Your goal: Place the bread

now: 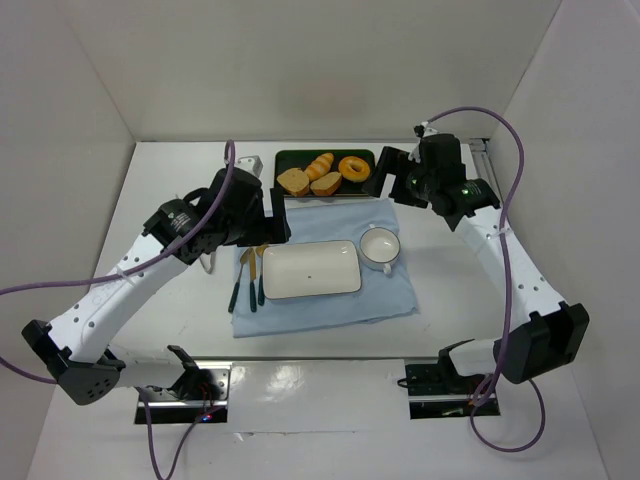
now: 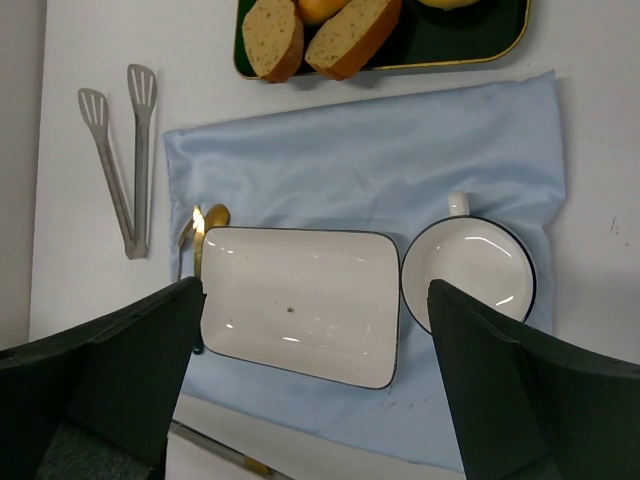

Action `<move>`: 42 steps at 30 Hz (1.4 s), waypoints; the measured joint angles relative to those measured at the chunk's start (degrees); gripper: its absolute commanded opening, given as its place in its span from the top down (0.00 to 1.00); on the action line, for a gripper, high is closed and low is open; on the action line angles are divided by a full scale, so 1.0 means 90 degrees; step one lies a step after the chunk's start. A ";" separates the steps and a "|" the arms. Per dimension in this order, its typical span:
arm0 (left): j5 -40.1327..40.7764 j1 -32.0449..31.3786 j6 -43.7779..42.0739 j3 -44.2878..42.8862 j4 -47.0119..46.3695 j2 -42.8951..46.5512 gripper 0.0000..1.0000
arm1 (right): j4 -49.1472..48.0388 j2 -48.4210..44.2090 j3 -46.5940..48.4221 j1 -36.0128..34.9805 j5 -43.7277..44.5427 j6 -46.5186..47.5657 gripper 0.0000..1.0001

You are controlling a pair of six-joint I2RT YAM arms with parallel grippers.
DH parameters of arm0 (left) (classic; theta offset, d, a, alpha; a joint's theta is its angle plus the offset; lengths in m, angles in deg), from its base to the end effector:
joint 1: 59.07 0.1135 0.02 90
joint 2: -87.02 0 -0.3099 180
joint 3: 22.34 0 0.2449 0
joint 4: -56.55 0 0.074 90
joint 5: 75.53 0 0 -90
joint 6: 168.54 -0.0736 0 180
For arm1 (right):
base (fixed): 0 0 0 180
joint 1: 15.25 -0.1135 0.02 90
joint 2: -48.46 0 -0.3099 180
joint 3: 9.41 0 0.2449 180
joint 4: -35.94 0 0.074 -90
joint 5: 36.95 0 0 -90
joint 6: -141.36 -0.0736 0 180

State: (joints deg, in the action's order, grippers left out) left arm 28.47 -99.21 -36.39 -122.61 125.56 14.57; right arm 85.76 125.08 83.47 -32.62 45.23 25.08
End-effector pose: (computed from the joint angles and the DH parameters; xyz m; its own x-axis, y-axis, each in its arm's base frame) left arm 0.2046 -0.1492 0.4275 -0.6996 -0.2618 -0.6648 0.0227 0.9218 -0.3869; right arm 0.2889 0.1009 0.4023 -0.6519 0.2557 -0.7139 -0.1286 0.8905 0.4364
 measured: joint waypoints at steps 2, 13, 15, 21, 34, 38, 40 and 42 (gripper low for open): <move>-0.0002 0.0000 0.0000 0.0002 0.0000 0.0000 0.00 | -0.0010 0.0000 -0.0010 0.0000 0.0032 0.0000 0.00; 0.0158 0.0000 -0.0066 0.0129 -0.0236 0.0058 0.00 | -0.0381 -0.0260 -0.0328 -0.0044 0.0080 0.0551 0.00; 0.0313 0.0000 -0.0141 0.0209 -0.0291 0.0083 0.00 | -0.0435 -0.0381 -0.0442 -0.0044 0.0112 0.0597 0.00; 0.1025 0.0170 -0.0160 0.0316 -0.0199 -0.0143 0.00 | -0.0648 -0.0403 -0.0576 -0.0044 0.0109 0.0704 0.00; 0.1464 0.1625 -0.0192 0.2152 -0.1059 -0.1003 0.00 | -0.0780 0.0471 -0.0364 -0.0240 0.0408 0.0656 0.00; 0.1226 0.2416 -0.0352 0.2611 -0.1549 -0.0687 0.00 | -0.0818 0.0665 -0.0058 -0.0238 0.0549 0.0593 0.00; 0.1224 0.2579 -0.0495 0.2611 -0.1770 -0.0675 0.00 | -0.0882 0.0731 0.0056 -0.0236 0.0593 0.0573 0.00; 0.1219 0.2679 -0.0588 0.2611 -0.1967 -0.0714 0.00 | -0.1001 0.0782 0.0114 -0.0236 0.0612 0.0559 0.00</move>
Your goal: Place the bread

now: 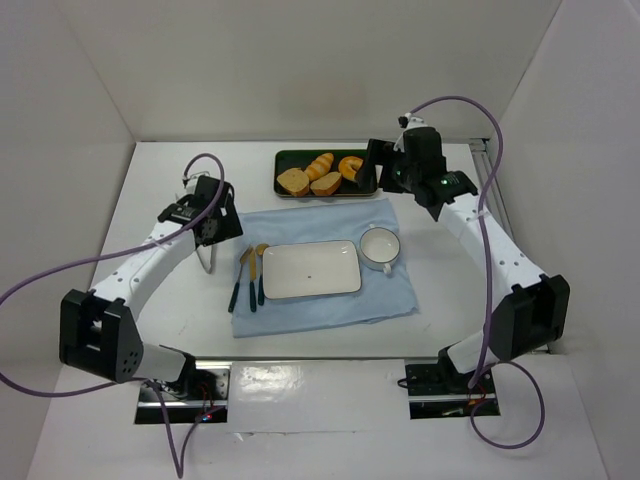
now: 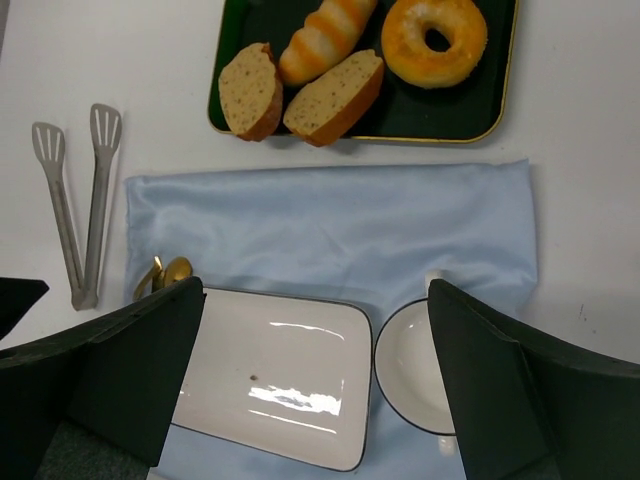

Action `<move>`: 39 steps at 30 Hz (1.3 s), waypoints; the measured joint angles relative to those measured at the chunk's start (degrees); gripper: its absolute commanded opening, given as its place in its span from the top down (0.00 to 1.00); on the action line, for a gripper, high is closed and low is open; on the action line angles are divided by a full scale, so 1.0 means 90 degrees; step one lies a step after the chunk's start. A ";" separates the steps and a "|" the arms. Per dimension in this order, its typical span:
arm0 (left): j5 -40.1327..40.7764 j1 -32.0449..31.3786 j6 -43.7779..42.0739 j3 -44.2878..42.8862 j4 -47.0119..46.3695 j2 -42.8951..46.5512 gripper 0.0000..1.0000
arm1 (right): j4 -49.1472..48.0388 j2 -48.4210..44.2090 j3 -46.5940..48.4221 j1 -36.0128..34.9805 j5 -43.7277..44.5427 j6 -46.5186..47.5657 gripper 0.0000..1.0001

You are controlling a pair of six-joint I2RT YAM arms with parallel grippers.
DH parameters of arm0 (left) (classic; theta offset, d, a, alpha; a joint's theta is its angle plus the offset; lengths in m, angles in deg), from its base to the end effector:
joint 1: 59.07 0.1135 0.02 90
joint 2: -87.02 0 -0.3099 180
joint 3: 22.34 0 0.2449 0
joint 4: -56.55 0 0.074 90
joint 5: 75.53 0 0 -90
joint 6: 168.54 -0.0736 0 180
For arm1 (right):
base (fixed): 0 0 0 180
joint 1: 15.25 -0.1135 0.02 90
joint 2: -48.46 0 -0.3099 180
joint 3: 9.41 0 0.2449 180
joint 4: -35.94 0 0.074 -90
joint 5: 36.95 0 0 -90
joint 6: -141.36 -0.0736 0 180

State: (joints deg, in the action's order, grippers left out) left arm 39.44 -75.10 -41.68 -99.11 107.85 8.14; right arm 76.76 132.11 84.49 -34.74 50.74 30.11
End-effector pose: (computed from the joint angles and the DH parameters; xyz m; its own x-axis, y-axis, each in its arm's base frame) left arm 0.2862 -0.0499 0.2956 -0.6225 -0.3869 -0.6803 -0.4561 0.8857 -0.0864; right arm 0.3325 0.1208 0.3900 -0.5795 0.1790 -0.7950 -0.1674 0.9286 0.3312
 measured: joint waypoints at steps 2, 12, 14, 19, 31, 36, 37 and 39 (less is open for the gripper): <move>-0.0092 0.0124 -0.0119 0.0007 -0.0219 -0.0061 0.00 | -0.0070 0.0036 0.0015 0.0000 -0.0015 -0.0044 0.00; -0.0678 0.1129 -0.0457 0.0549 -0.1239 -0.0619 0.00 | -0.0141 0.0124 0.0185 0.0027 -0.0075 -0.0267 0.00; -0.0767 0.1282 -0.0551 0.0605 -0.1328 -0.0763 0.00 | -0.0085 0.0199 0.0396 0.0027 -0.0075 -0.0277 0.00; -0.0952 0.1479 -0.0636 0.0590 -0.1506 -0.1258 0.02 | -0.0034 0.0357 0.0826 0.0027 -0.0061 -0.0274 0.00; -0.1039 0.1625 -0.0763 0.0185 -0.1496 -0.2395 0.03 | -0.0029 0.0321 0.0826 0.0058 0.0073 -0.0277 0.00; -0.1052 0.1778 -0.0765 -0.0447 -0.1481 -0.2912 0.06 | -0.0032 0.0223 0.0823 0.0087 0.0126 -0.0270 0.00; -0.1052 0.1809 -0.0765 -0.0571 -0.1477 -0.3016 0.06 | -0.0032 0.0211 0.0823 0.0087 0.0134 -0.0257 0.00; -0.1073 0.1877 -0.0765 -0.0799 -0.1486 -0.3201 0.07 | -0.0032 0.0180 0.0823 0.0100 0.0141 -0.0240 0.00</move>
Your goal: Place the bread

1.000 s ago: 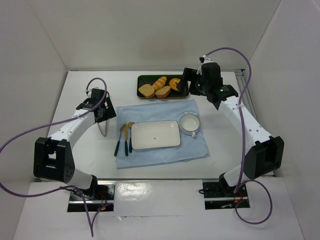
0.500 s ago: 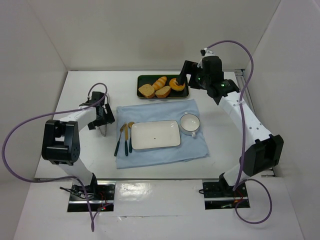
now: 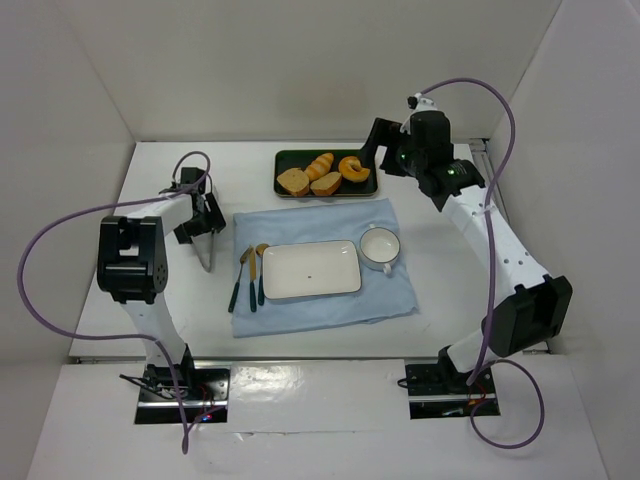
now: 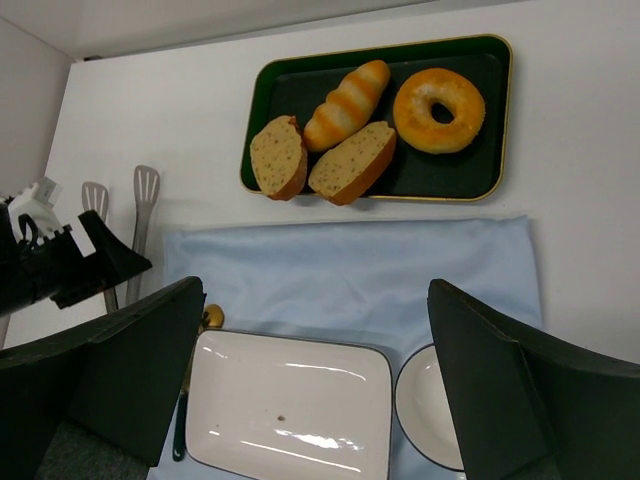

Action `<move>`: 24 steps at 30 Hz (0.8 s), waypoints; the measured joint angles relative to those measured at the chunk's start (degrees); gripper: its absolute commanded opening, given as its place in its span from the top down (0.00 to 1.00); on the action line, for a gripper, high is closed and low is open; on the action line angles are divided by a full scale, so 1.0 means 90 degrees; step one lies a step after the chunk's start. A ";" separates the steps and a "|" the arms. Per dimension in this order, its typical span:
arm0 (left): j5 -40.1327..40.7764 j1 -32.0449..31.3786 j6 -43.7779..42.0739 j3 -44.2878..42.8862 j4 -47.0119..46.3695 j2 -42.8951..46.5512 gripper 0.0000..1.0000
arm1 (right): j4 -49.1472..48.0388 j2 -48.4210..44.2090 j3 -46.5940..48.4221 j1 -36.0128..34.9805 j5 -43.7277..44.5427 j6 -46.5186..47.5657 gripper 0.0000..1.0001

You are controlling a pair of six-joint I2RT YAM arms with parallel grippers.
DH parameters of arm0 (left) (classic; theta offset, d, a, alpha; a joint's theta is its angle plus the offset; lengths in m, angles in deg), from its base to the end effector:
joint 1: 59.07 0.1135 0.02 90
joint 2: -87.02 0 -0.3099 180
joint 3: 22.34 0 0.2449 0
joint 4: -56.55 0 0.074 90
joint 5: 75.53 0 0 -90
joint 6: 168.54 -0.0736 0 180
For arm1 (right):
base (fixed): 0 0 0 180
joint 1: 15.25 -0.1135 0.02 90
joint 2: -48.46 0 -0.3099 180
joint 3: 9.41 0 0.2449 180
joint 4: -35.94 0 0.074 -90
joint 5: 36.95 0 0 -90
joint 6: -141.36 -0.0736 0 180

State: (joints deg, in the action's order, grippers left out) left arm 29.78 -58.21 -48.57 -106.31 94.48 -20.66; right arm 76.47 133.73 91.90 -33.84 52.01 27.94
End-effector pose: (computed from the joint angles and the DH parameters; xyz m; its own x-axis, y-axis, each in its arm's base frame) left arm 0.4069 0.0255 0.1827 -0.6924 -0.4923 -0.5276 -0.5607 0.8272 -0.0360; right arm 0.3447 0.1173 0.4288 -0.4934 0.2533 -0.8321 -0.1507 0.9173 0.3686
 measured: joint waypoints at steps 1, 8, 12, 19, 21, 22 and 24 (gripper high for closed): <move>-0.0019 0.0027 -0.0002 -0.0100 0.0000 -0.0080 0.09 | 0.0002 -0.0012 0.0000 0.0007 0.0015 0.0019 0.00; -0.0177 0.0100 -0.0053 -0.0476 -0.0080 -0.0386 0.12 | 0.0131 -0.0027 0.0024 0.0053 0.0228 0.0124 0.00; -0.0369 0.0163 -0.0199 -0.0510 -0.0078 -0.0410 0.08 | 0.0274 -0.0044 0.0104 0.0056 0.0352 0.0170 0.00; -0.0906 0.0442 -0.0369 -0.0495 -0.0056 -0.0359 0.21 | 0.0274 -0.0131 0.0112 0.0056 0.0410 0.0182 0.00; -0.0976 0.0515 -0.0466 -0.0495 -0.0022 -0.0359 0.30 | 0.0272 -0.0158 0.0112 0.0056 0.0408 0.0182 0.00; -0.1003 0.0522 -0.0461 -0.0493 -0.0017 -0.0357 0.32 | 0.0272 -0.0175 0.0112 0.0056 0.0410 0.0182 0.00; -0.1059 0.0568 -0.0495 -0.0493 0.0010 -0.0347 0.36 | 0.0272 -0.0221 0.0109 0.0056 0.0410 0.0180 0.00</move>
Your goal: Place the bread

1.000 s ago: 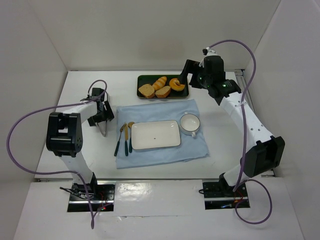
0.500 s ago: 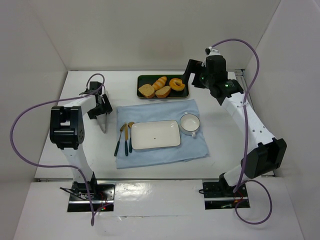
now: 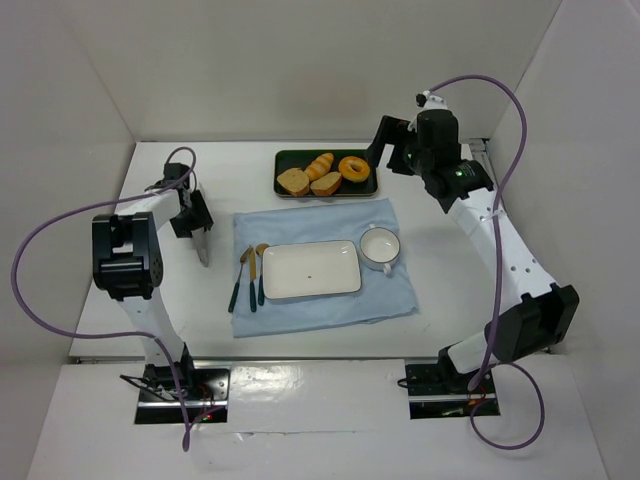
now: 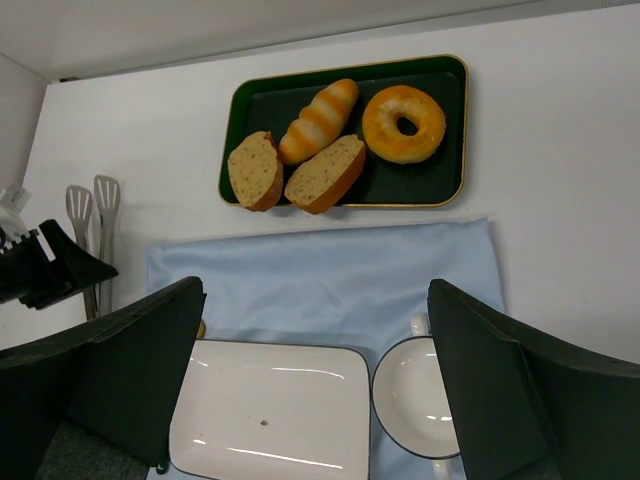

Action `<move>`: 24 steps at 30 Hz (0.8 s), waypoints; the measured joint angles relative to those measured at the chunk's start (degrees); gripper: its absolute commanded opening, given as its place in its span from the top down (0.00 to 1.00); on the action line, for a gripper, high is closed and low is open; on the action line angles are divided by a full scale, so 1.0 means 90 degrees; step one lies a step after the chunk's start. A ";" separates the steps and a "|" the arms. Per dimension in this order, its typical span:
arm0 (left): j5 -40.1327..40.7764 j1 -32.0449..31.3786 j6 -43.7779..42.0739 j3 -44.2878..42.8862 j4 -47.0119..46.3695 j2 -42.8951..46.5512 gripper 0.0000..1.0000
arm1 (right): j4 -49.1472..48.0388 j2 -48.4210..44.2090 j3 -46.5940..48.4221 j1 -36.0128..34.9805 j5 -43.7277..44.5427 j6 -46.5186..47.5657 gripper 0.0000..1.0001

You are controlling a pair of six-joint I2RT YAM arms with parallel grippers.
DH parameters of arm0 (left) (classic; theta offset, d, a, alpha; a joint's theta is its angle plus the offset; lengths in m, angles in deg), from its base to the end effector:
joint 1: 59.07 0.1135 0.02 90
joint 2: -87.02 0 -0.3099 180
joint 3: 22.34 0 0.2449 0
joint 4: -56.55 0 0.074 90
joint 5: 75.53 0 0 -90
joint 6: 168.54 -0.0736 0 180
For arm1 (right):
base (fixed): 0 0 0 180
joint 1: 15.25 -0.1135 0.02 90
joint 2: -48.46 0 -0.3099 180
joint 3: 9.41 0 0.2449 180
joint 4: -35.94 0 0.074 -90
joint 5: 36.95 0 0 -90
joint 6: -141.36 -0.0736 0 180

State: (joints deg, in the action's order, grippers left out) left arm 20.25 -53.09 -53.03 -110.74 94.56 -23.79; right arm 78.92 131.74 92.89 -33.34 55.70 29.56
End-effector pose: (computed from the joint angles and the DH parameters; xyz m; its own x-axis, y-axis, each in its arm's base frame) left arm 0.4261 0.0521 0.1818 -0.7147 -0.5057 -0.4832 -0.5107 0.8493 -0.1335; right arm 0.3338 0.1055 0.4412 -0.4587 0.2404 -0.8555 -0.1073 0.9407 0.3219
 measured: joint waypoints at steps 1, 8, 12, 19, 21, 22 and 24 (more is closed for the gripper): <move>-0.0036 0.0019 -0.0007 0.0002 0.0012 0.0010 0.36 | 0.0000 -0.0034 -0.0005 0.0000 -0.0002 0.0000 0.00; -0.0629 -0.0124 -0.0007 0.0041 0.0364 0.0214 0.34 | -0.0010 -0.0265 -0.0078 0.0000 -0.0007 -0.0036 0.00; -0.0950 -0.0665 -0.0017 0.0002 0.0668 0.0682 0.33 | -0.0075 -0.0323 -0.0279 0.0000 -0.0102 -0.0134 0.00; -0.1171 -0.1885 0.0012 -0.0296 0.0714 0.1982 0.33 | -0.0248 -0.0321 -0.0595 0.0002 -0.0452 -0.0313 0.00; -0.1151 -0.2222 0.0017 -0.0350 0.0699 0.2251 0.33 | -0.0311 -0.0311 -0.0622 0.0002 -0.0563 -0.0338 0.00; -0.1088 -0.2414 0.0017 -0.0393 0.0721 0.2346 0.33 | -0.0328 -0.0311 -0.0631 0.0002 -0.0617 -0.0357 0.00; -0.0957 -0.2642 0.0019 -0.0505 0.0816 0.2387 0.33 | -0.0386 -0.0311 -0.0682 0.0002 -0.0719 -0.0376 0.00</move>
State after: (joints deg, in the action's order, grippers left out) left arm 11.64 -76.88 -52.85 -115.29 101.91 -2.30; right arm 75.45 128.94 86.74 -33.32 49.23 26.17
